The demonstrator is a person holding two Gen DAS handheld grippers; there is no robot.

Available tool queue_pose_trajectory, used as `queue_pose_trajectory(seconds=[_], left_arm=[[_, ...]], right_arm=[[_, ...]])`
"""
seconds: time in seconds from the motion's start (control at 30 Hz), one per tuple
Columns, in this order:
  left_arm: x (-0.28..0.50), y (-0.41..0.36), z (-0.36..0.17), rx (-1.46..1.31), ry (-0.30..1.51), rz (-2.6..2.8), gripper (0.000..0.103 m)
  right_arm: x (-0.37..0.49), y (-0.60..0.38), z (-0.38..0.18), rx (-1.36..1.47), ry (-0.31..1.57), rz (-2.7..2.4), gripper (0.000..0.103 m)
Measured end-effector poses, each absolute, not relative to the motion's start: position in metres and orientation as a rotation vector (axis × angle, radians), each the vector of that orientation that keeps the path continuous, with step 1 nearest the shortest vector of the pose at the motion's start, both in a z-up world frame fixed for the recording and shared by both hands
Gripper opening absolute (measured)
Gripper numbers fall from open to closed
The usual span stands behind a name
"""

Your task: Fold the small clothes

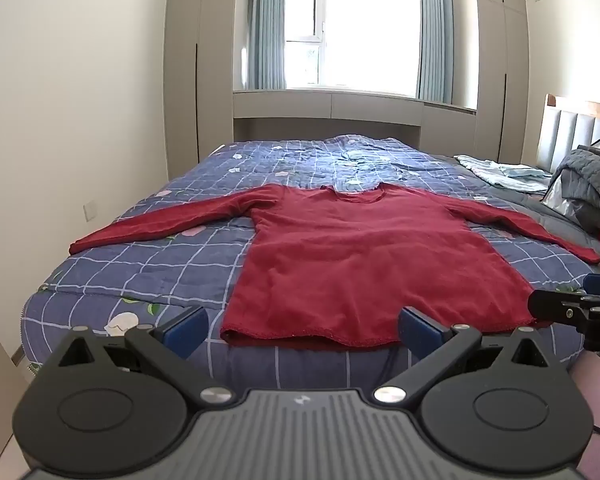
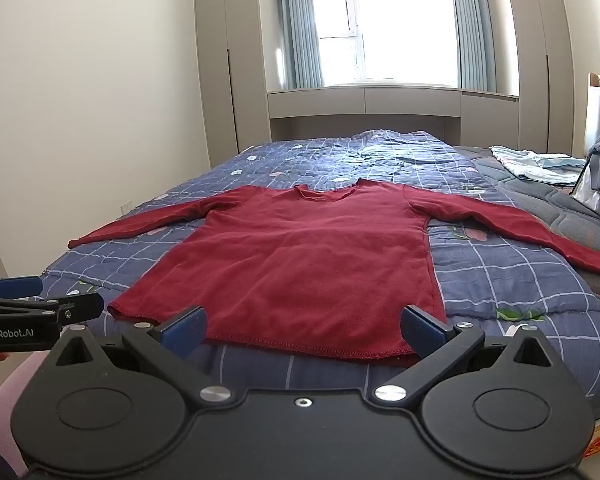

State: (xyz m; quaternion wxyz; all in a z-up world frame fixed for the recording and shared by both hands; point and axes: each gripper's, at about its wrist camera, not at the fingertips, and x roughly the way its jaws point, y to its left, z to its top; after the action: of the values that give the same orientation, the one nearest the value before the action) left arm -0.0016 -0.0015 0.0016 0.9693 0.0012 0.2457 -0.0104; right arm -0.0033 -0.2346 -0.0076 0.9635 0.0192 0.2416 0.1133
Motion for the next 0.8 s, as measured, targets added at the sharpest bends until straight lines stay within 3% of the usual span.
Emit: queue_pose_trajectory(seconds=[0.43,0.8], left_arm=[[0.013,0.001,0.001,-0.004,0.541,-0.017,0.103],[0.086,-0.011,0.035,-0.001,0.509,0.009,0.103]], right_arm=[[0.001,-0.23,-0.003,-0.019,0.508,0.205,0.103],[0.041,-0.244,0.021,-0.051,0.487,0.1,0.103]])
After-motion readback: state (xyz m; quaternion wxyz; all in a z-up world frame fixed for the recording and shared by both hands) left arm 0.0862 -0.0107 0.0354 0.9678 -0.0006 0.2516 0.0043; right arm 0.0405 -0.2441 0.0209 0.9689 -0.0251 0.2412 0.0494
